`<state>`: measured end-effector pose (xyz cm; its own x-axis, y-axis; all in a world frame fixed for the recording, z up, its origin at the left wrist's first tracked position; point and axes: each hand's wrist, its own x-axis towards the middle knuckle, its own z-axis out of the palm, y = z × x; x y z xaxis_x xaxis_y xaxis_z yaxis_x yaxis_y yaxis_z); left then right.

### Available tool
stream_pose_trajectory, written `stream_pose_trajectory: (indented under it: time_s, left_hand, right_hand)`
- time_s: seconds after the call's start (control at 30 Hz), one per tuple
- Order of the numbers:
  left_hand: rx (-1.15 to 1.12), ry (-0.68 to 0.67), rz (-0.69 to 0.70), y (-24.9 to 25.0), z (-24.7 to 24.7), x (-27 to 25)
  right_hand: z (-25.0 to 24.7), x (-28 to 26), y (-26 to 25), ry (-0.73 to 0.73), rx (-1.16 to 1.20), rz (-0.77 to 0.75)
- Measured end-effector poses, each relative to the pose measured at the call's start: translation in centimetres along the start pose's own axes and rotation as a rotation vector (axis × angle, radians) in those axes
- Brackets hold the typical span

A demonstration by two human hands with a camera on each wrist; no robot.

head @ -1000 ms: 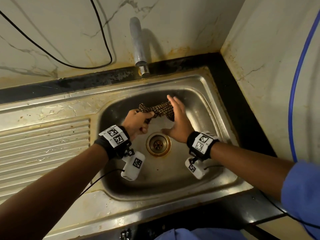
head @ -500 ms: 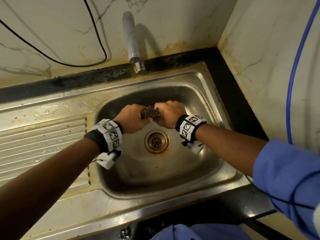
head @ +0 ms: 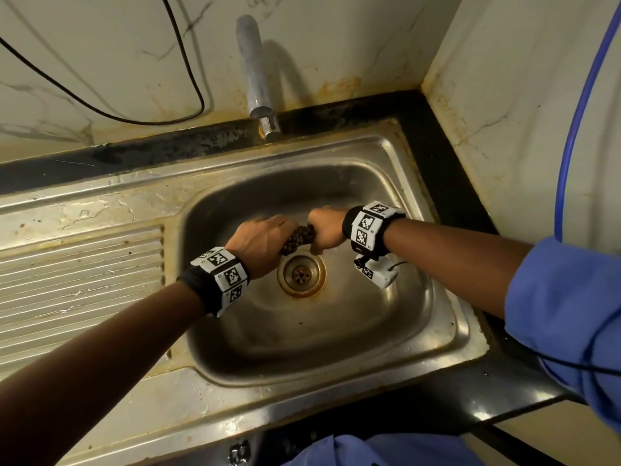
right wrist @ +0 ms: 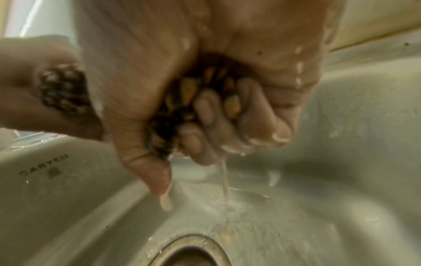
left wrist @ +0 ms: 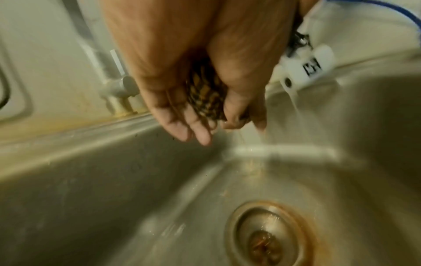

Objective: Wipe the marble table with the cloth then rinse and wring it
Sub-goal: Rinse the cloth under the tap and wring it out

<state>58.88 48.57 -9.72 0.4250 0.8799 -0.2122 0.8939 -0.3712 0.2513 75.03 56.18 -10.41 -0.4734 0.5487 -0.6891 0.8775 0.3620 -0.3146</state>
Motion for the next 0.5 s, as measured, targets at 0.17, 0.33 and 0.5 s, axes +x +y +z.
stream_pose_trajectory:
  time_s: [0.17, 0.33, 0.5]
  left_hand:
    - [-0.742, -0.329, -0.278, 0.6, -0.7, -0.1]
    - [-1.485, -0.445, -0.503, -0.5, -1.8, 0.0]
    - [-1.637, -0.468, -0.463, 0.0, -1.0, 0.7]
  right_hand:
    - [0.2, -0.4, 0.6, 0.355, -0.122, -0.057]
    - [0.2, -1.3, 1.0, 0.518, -0.099, -0.191]
    - [0.0, -2.3, 0.2, 0.594, -0.234, -0.289]
